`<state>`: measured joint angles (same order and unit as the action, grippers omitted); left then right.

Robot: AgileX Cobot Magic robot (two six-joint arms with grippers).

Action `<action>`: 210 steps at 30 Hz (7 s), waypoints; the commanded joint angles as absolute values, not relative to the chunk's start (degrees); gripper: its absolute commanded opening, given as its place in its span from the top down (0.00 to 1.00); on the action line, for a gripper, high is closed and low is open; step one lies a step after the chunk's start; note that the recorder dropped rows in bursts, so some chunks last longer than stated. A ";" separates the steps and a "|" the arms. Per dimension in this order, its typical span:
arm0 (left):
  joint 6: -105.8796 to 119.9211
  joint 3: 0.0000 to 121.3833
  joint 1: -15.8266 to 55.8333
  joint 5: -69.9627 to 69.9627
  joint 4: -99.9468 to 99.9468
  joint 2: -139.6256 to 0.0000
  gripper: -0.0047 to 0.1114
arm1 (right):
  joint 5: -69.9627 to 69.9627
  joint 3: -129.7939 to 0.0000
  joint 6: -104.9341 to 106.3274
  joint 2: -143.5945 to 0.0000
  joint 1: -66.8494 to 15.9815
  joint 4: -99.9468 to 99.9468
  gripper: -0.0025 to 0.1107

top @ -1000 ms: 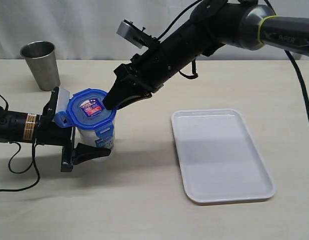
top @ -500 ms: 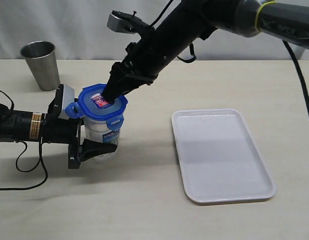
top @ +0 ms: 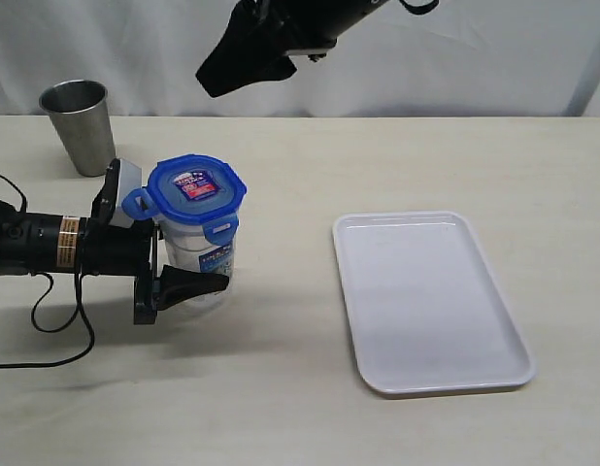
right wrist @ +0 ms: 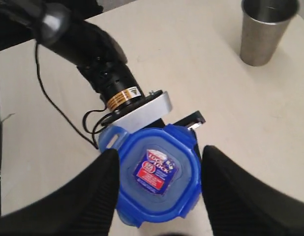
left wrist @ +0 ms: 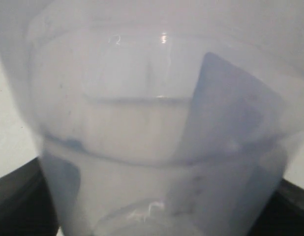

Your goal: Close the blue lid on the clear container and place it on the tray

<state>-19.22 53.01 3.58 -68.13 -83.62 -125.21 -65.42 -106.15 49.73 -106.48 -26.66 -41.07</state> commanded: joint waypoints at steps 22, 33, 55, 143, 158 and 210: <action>-19.72 53.36 4.02 -69.96 -82.65 -124.74 0.96 | -34.35 -77.67 74.88 -97.81 -40.79 -15.85 0.57; -19.72 53.36 4.02 -69.96 -82.42 -124.74 0.96 | -37.11 -76.15 76.43 -97.95 -41.69 -19.07 0.59; -21.21 53.36 4.02 -69.96 -82.81 -124.74 0.96 | -30.36 -76.15 77.58 -111.11 -42.74 -18.41 0.63; -18.06 53.36 3.89 -66.49 -78.10 -124.74 0.96 | -45.38 -90.79 24.75 -104.04 -32.16 -32.23 0.64; -17.95 53.36 3.89 -66.15 -77.26 -124.74 0.96 | -47.61 -99.62 5.32 -112.57 -38.83 -10.25 0.64; -16.30 53.36 3.89 -68.01 -76.90 -124.74 0.96 | -58.20 -103.38 0.78 -120.83 -49.46 16.96 0.74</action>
<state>-19.09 53.29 3.54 -62.25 -76.91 -125.21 -53.43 -103.99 -3.95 -118.61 -48.88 19.28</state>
